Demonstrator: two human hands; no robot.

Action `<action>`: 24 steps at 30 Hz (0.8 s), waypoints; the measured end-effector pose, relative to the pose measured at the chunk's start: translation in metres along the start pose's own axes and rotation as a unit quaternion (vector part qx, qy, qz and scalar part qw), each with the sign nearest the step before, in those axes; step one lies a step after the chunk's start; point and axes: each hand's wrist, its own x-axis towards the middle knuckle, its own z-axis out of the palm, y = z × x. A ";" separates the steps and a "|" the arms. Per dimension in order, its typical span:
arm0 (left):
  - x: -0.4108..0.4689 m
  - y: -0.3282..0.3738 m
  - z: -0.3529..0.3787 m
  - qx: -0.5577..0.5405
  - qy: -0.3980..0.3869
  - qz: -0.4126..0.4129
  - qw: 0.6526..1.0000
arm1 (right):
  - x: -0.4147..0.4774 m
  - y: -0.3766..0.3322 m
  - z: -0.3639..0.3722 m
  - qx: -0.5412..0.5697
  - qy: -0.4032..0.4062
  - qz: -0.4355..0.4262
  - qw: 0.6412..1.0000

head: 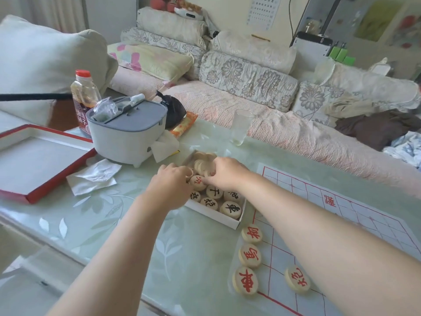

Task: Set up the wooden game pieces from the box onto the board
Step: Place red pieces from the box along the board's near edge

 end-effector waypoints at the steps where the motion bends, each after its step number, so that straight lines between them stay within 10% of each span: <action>1: 0.000 0.000 0.000 0.002 -0.004 0.000 1.000 | 0.002 -0.001 0.002 0.003 0.001 0.005 1.000; 10: 0.002 0.012 0.002 0.018 0.011 -0.010 1.000 | -0.002 0.001 0.010 0.104 0.086 0.032 0.990; 24: 0.003 0.008 -0.009 -0.321 0.089 -0.132 0.934 | -0.025 -0.010 0.018 0.216 0.083 -0.076 0.970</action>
